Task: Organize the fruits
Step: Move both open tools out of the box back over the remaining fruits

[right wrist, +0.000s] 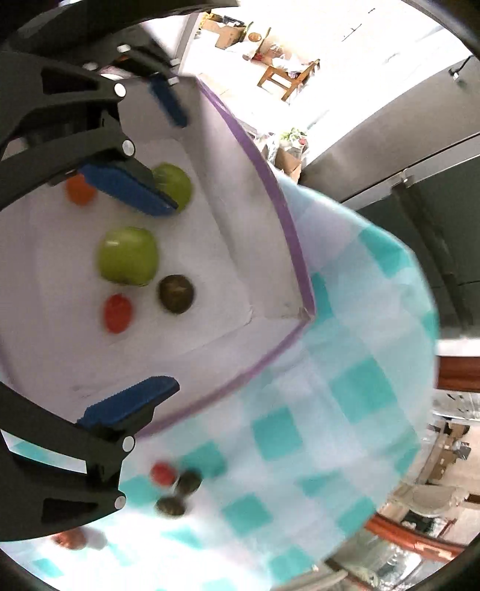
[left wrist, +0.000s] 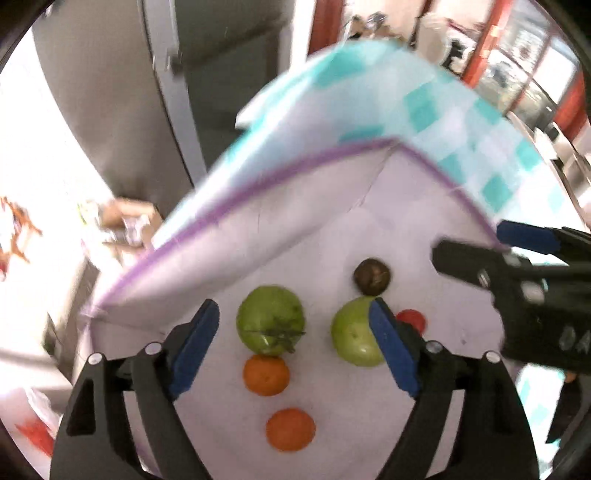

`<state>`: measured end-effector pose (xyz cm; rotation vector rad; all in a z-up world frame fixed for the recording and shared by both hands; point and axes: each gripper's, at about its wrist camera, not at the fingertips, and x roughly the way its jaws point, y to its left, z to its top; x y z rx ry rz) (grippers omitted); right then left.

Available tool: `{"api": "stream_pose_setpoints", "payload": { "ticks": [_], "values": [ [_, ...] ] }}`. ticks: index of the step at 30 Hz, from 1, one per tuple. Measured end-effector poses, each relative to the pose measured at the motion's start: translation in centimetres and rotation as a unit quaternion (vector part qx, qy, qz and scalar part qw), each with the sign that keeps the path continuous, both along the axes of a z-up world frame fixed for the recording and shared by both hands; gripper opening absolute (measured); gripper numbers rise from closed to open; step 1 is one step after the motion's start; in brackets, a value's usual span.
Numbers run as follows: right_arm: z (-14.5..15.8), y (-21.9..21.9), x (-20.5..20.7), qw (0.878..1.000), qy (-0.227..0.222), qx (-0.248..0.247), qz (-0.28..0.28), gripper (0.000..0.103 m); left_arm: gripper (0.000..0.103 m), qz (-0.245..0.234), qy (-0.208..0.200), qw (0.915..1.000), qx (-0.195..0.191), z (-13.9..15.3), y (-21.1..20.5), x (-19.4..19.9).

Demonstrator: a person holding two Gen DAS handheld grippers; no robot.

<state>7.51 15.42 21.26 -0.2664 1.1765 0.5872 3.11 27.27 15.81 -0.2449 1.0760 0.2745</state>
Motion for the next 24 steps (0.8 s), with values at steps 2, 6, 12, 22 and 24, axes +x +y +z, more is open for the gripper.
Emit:
{"api": "stream_pose_setpoints", "payload": {
  "ticks": [2,6,12,22,24],
  "values": [
    [3.3,-2.0,-2.1,1.000,-0.026,-0.012,-0.002,0.087,0.085,-0.023,-0.026,0.9993,0.016,3.4,-1.4,-0.9],
    [9.6,-7.0,-4.1,0.998,-0.060,-0.004,-0.026,0.087,0.094,-0.081,-0.082,0.9912,0.065,9.7,-4.0,-3.6],
    [19.0,-16.4,-13.9,0.983,-0.163,-0.005,-0.081,0.087,0.101,-0.167,-0.188,0.9632,0.094,17.0,-9.3,-10.1],
    [22.6,-29.6,-29.4,0.939,-0.252,0.015,-0.234,0.087,0.101,-0.268,-0.214,0.9388,0.036,18.5,-13.6,-17.0],
    [22.1,-31.9,-32.5,0.926,-0.253,0.039,-0.279,0.087,0.101,-0.295,-0.211,0.9318,0.020,18.1,-13.7,-17.8]
  ]
}}
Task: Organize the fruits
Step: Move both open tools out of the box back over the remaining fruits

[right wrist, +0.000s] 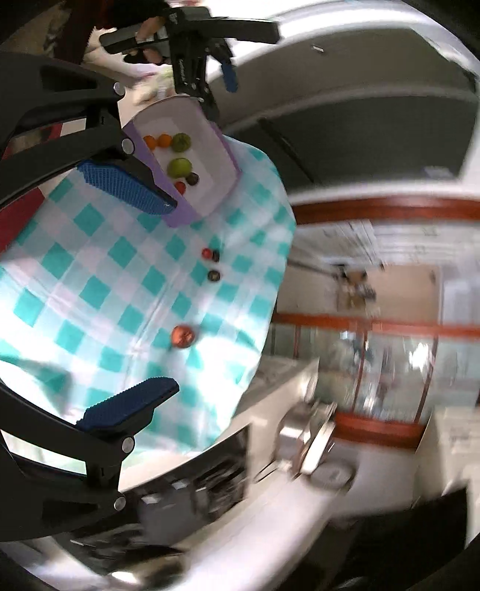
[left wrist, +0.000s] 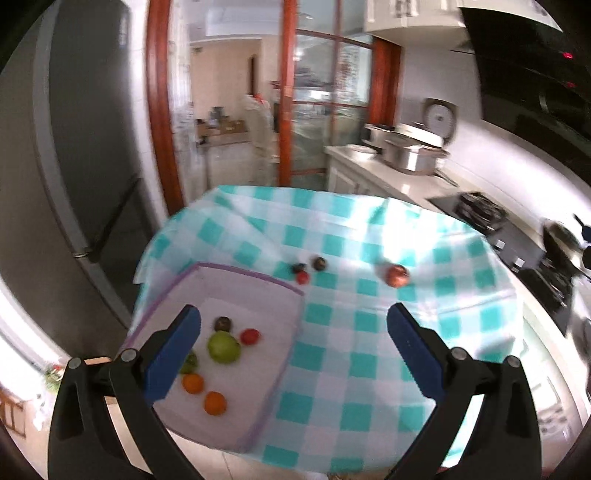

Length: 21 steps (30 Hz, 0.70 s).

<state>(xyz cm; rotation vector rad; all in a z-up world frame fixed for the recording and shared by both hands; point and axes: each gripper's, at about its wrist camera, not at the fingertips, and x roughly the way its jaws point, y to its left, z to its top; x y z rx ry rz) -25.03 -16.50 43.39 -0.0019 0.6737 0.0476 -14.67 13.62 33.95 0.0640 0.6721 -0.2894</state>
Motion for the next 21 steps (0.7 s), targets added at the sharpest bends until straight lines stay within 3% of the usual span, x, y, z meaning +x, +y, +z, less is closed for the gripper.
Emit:
{"api": "stream_pose_setpoints", "payload": {
  "ticks": [5,8,13,21],
  "values": [
    [-3.4,-4.3,-5.0,0.995,0.009,0.067,-0.076,0.087,0.101,-0.048,-0.013,0.9986,0.017,-1.7,-0.1,-2.3],
    [-5.5,-5.3,-5.7,0.991,0.014,0.073,-0.111,0.087,0.101,-0.066,0.004,0.9977,0.015,-3.4,0.0,-2.9],
    [-7.7,-5.5,-4.6,0.987,0.024,0.078,-0.136,0.087,0.101,-0.082,0.049,0.9950,0.030,-6.6,-1.2,-2.0],
    [-11.7,-4.7,0.0,0.990,0.078,0.043,-0.108,0.087,0.101,-0.109,0.100,0.9879,0.047,-11.1,-5.2,0.1]
  ]
}}
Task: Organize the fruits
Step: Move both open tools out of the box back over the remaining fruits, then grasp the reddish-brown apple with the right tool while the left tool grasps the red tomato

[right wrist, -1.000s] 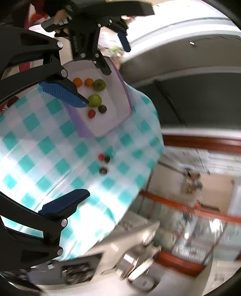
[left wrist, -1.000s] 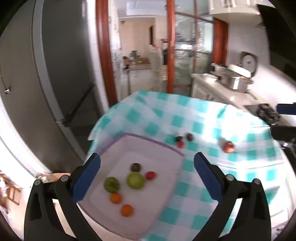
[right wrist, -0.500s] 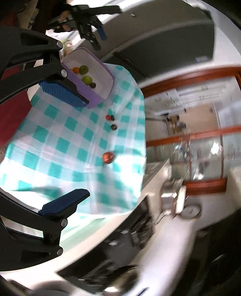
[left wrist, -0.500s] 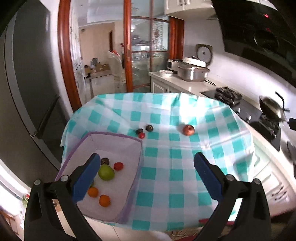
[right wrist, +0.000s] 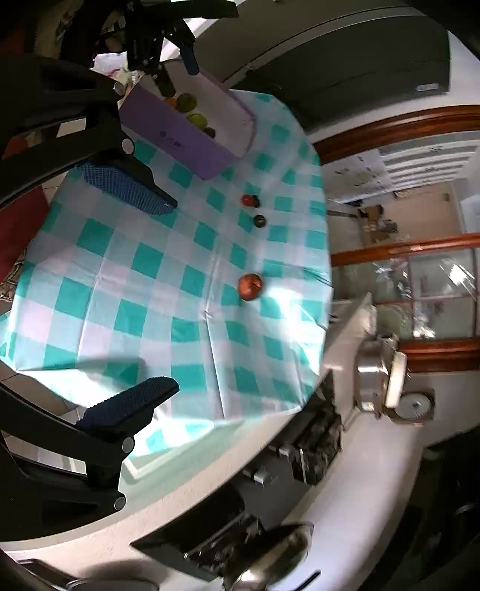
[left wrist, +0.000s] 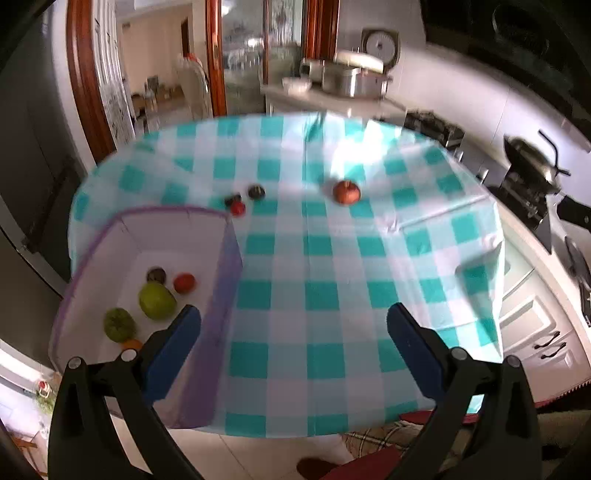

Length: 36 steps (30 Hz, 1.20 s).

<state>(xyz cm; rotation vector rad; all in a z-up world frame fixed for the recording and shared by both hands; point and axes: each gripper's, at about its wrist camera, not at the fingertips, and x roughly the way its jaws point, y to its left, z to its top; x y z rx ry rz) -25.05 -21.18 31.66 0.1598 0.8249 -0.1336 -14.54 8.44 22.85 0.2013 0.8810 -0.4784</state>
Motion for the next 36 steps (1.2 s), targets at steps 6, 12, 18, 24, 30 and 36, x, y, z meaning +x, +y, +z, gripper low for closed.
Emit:
{"api": "stream_pose_setpoints", "payload": {
  "ticks": [6,12,18,24,30,36],
  "values": [
    [-6.3,0.7,8.4,0.998,0.053,0.002,0.044,0.087,0.101,0.021,0.053,0.9976,0.039,-4.8,-2.1,4.1],
    [-13.7,0.6,18.3,0.993,0.088,0.015,0.072,0.087,0.101,0.041,0.086,0.9943,0.048,-8.7,-4.7,9.7],
    [-20.2,0.6,27.2,0.989,0.114,0.005,0.090,0.086,0.101,0.072,0.108,0.9912,0.028,-13.1,-7.8,16.5],
    [-24.4,0.1,34.5,0.990,0.113,-0.033,0.072,0.084,0.101,0.045,0.028,0.9958,0.075,-14.1,-11.8,20.8],
    [-26.8,-0.8,38.2,0.990,0.117,-0.052,0.056,0.081,0.101,0.040,0.012,0.9960,0.079,-15.8,-14.4,24.7],
    [-27.9,-1.2,38.1,0.991,0.102,-0.066,0.050,0.065,0.101,0.166,0.032,0.9832,0.070,-18.9,-12.8,30.4]
  ]
}}
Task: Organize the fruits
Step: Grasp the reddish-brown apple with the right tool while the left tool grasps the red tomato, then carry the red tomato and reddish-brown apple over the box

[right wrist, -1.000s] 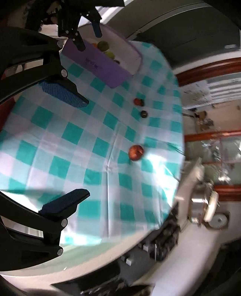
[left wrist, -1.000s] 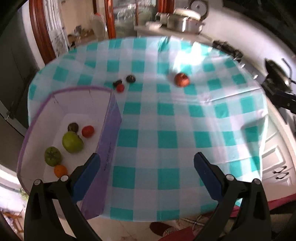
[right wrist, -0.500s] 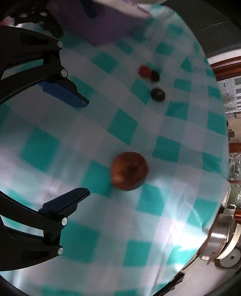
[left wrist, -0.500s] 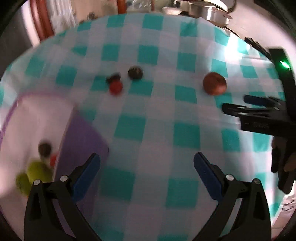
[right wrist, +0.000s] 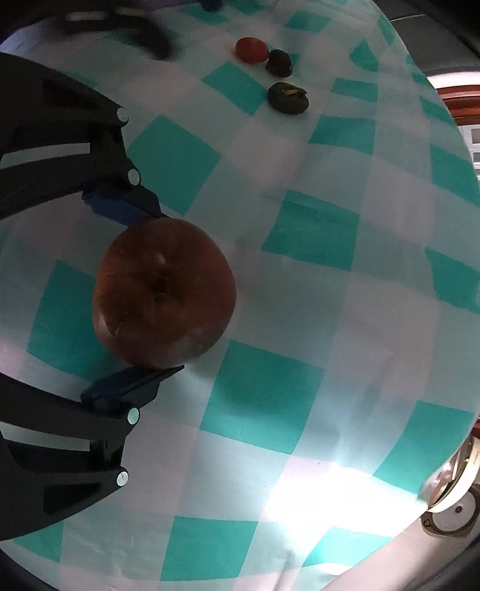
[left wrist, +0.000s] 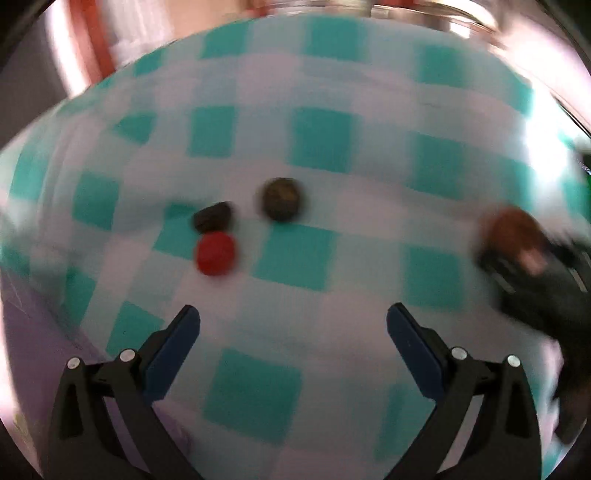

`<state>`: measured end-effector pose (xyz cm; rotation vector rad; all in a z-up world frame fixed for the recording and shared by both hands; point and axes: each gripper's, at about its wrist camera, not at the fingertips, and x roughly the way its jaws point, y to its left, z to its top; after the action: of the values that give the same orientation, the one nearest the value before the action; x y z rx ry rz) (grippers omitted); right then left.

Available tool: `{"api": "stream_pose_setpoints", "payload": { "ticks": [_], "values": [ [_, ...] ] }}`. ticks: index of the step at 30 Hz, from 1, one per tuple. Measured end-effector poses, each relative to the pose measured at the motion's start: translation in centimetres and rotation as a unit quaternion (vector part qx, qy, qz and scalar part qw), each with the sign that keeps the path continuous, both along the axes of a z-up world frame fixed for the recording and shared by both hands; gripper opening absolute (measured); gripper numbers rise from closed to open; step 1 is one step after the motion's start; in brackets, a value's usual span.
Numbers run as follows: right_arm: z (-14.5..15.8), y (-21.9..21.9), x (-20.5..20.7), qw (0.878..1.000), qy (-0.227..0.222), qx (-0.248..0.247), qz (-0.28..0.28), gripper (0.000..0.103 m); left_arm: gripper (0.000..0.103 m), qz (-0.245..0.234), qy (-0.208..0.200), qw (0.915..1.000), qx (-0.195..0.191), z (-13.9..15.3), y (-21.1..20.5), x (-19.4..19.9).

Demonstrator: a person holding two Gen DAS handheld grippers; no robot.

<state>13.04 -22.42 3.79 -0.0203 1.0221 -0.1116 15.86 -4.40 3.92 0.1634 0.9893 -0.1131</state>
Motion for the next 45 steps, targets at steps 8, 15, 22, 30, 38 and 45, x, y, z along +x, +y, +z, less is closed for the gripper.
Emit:
{"api": "stream_pose_setpoints", "payload": {
  "ticks": [8,15,22,30,38,45],
  "values": [
    [-0.6,-0.2,-0.7,1.000,-0.021,0.008,-0.002,0.065,0.095,0.167,-0.004,0.9858,-0.018,-2.7,3.7,6.8],
    [-0.9,0.1,-1.5,0.999,-0.041,0.007,-0.004,0.065,0.034,0.145,-0.029,0.9887,-0.022,-2.6,3.3,7.5],
    [-0.4,0.1,-1.7,0.999,-0.027,0.026,-0.018,0.064,0.032,0.094,0.001,0.9911,-0.094,-1.5,3.3,4.5],
    [4.8,1.1,-5.4,0.996,-0.047,0.066,-0.047,0.064,0.032,0.003,-0.017,0.9869,-0.160,5.4,1.7,-1.0],
    [16.3,2.9,-9.7,0.995,-0.082,0.056,-0.019,0.064,0.033,-0.032,-0.067,0.9862,-0.148,17.0,4.8,-8.0],
    [29.6,5.4,-17.1,0.989,-0.148,0.021,0.019,0.064,0.033,-0.073,-0.158,0.9731,-0.151,28.5,8.9,-15.1]
  ]
}}
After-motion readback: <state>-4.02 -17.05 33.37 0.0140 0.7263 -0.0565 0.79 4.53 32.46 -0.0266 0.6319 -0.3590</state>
